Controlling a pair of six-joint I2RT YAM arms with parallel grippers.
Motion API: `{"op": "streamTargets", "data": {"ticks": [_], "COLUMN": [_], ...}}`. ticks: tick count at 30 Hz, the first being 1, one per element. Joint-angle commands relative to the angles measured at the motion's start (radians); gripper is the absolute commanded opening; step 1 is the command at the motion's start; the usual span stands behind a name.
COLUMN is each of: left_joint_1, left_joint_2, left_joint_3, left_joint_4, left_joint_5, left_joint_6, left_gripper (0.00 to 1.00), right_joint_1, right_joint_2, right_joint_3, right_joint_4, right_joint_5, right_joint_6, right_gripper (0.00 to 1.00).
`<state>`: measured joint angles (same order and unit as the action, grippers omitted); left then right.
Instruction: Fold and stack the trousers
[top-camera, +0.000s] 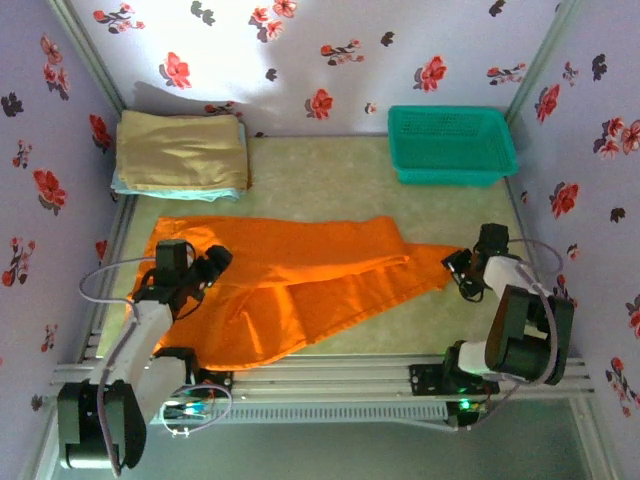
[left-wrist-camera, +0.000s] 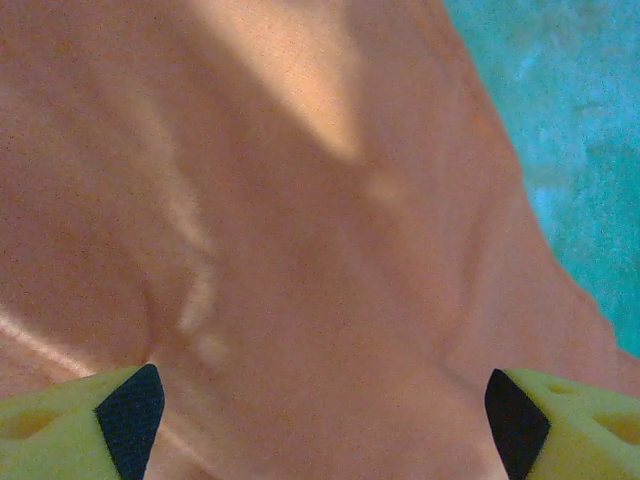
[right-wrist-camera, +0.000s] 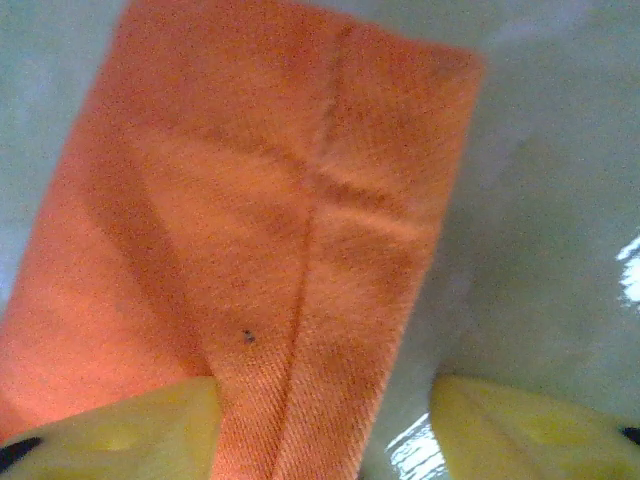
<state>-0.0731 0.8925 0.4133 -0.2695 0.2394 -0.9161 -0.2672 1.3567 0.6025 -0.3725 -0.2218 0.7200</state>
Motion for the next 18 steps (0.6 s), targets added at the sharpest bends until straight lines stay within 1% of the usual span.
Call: {"op": "streamTargets", "data": {"ticks": [1, 2, 4, 6, 8, 10, 14, 16, 18], "left_joint_1": [0.001, 0.003, 0.003, 0.003, 0.002, 0.003, 0.003, 0.004, 0.004], "left_joint_2": [-0.044, -0.049, -0.046, -0.036, -0.022, -0.011, 0.007, 0.022, 0.041], "left_joint_3": [-0.001, 0.0, 0.004, 0.009, 0.012, 0.013, 0.01, 0.011, 0.02], "left_joint_4": [-0.036, -0.037, -0.032, -0.028, -0.023, -0.016, 0.001, 0.011, 0.017], "left_joint_5": [0.009, 0.01, 0.011, 0.012, 0.015, 0.02, 0.023, 0.024, 0.026], "left_joint_6": [0.025, 0.027, 0.033, 0.04, 0.048, 0.053, 0.056, 0.058, 0.063], "left_gripper": [0.88, 0.88, 0.89, 0.89, 0.89, 0.89, 0.89, 0.89, 0.89], "right_joint_1": [-0.012, -0.013, -0.013, -0.011, -0.012, -0.012, 0.006, 0.037, 0.084], "right_joint_2": [0.06, 0.068, 0.08, 0.079, 0.072, 0.054, -0.008, -0.042, -0.058], "right_joint_3": [0.021, 0.033, 0.055, 0.07, 0.085, 0.092, 0.12, 0.167, 0.247], "right_joint_4": [0.118, 0.125, 0.128, 0.137, 0.127, 0.118, 0.091, 0.064, 0.034], "right_joint_5": [-0.028, -0.021, -0.014, -0.02, -0.007, -0.005, -0.04, -0.04, -0.005], "right_joint_6": [0.008, -0.001, -0.011, -0.014, -0.026, -0.031, -0.034, -0.04, -0.041], "right_gripper": [0.45, 0.34, 0.15, 0.09, 0.0, 0.0, 0.0, 0.0, 0.0]}}
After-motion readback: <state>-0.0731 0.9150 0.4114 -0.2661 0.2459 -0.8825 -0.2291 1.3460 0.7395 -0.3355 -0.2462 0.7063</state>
